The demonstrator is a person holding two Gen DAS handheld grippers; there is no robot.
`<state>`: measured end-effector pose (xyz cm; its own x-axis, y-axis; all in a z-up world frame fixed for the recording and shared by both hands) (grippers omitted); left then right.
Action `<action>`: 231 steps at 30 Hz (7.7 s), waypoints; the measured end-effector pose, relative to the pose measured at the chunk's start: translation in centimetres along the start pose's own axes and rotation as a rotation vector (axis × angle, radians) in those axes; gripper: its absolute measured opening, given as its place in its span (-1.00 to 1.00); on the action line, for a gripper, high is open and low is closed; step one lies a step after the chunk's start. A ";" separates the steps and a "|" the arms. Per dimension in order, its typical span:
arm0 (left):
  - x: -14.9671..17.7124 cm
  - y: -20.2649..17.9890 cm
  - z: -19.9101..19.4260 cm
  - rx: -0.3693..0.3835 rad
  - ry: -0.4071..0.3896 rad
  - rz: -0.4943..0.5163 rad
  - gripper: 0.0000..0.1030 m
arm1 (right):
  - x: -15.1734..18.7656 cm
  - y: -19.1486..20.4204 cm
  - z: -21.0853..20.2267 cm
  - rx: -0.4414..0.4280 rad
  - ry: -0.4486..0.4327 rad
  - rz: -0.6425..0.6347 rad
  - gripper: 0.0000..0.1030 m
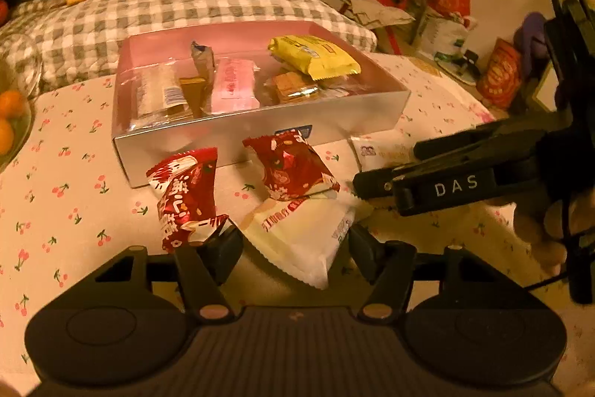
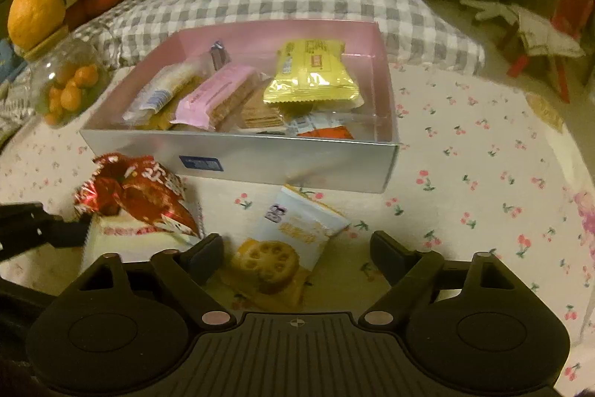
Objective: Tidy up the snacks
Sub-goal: 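Grasp the white wrapped cake with the left tool while the right tool grasps the lotus-biscuit packet, then carry the white cake with the left tool while the right tool carries the biscuit packet to the box, then lower the white cake and biscuit packet into the box, opening both tools, then withdraw both tools from the box toward the two red candies, then grasp a red wrapped candy with the left tool while the right tool grasps the other red candy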
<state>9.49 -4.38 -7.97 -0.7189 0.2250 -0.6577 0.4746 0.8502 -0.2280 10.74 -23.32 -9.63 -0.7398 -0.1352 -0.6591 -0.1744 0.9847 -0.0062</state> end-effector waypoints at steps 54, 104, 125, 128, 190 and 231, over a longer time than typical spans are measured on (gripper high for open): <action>0.4 -3.1 -2.1 0.067 0.049 -0.063 0.00 | 0.8 -1.2 -5.2 -0.063 0.020 -0.010 -0.25; -7.4 0.5 -1.8 -0.151 -0.176 -0.125 0.01 | -8.7 -1.2 -3.8 -0.161 -0.082 0.220 -0.24; -8.2 3.9 2.0 -0.241 -0.100 -0.155 -0.41 | -11.2 0.9 2.4 -0.119 -0.033 0.220 -0.22; -8.0 4.3 1.9 -0.237 -0.104 -0.158 -0.37 | -11.4 1.0 2.6 -0.105 -0.035 0.211 -0.19; 1.3 3.0 -4.0 -0.283 -0.097 -0.267 0.88 | 1.7 2.2 -6.1 -0.049 -0.003 0.073 0.75; -0.4 4.4 -1.6 -0.259 -0.065 -0.200 -0.33 | 0.5 6.5 -0.6 -0.043 -0.019 -0.153 0.86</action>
<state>11.03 0.06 -7.59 -0.7470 0.0172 -0.6646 0.1761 0.9691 -0.1729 8.88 -17.04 -9.55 -0.6902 -0.2812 -0.6668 -0.3124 0.9469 -0.0760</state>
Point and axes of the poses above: each gripper's, at about its wrist camera, not at the fingertips, and z roughly the way its jaws point, y to its left, x to its underside, the point moved 2 cm from there along z, roughly the way its jaws point, and after that the axes turned 9 degrees about -z, right-handed, at the moved point
